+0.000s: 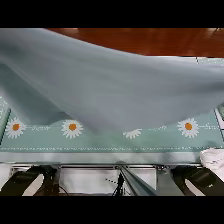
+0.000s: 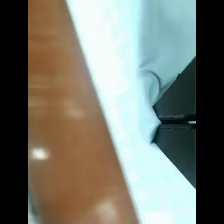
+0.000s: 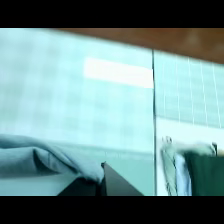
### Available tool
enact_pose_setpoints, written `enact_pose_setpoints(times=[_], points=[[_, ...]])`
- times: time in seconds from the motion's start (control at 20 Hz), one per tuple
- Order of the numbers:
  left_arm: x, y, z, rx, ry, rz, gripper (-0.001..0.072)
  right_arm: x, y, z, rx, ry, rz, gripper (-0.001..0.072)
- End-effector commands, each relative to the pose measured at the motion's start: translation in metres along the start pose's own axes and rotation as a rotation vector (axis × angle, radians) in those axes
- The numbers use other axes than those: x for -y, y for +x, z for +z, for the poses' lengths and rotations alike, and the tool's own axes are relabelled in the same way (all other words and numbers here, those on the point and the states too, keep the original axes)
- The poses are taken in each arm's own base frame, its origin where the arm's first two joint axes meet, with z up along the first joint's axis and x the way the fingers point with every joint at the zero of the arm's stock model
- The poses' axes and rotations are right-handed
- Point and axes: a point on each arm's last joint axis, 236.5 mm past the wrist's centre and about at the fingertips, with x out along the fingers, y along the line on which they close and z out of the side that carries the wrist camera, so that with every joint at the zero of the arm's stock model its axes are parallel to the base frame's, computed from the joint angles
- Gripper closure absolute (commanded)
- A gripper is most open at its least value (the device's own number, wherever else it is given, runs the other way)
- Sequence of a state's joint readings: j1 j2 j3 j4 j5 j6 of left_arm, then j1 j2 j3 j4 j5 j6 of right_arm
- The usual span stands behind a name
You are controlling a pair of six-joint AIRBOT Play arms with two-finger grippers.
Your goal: Fold the shirts.
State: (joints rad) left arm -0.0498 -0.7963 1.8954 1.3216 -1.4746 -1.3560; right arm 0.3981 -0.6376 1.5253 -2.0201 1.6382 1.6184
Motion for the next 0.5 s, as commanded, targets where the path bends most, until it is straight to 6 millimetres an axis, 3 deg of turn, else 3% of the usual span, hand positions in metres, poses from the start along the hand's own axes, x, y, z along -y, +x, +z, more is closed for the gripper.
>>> enact_pose_setpoints(times=[0.0,0.15,0.25,0.35,0.45], points=[[-0.011,0.01,-0.036,-0.17,-0.034,0.03,0.0686,-0.017,0.003,-0.05,-0.249,-0.085,0.057,0.0685],[-0.014,0.046,-0.057,-0.3,-0.054,-0.004,0.0686,-0.064,0.033,-0.05,-0.362,-0.156,0.184,0.0686],[-0.018,0.078,-0.08,-0.422,-0.036,-0.037,0.0685,-0.069,0.071,-0.042,-0.42,-0.271,0.142,0.0686],[-0.023,0.111,-0.103,-0.539,-0.03,-0.073,0.0685,-0.071,0.114,-0.022,-0.403,-0.35,0.075,0.0687],[-0.027,0.143,-0.125,-0.632,-0.051,-0.096,0.0686,-0.086,0.16,-0.006,-0.375,-0.379,0.072,0.0687]])
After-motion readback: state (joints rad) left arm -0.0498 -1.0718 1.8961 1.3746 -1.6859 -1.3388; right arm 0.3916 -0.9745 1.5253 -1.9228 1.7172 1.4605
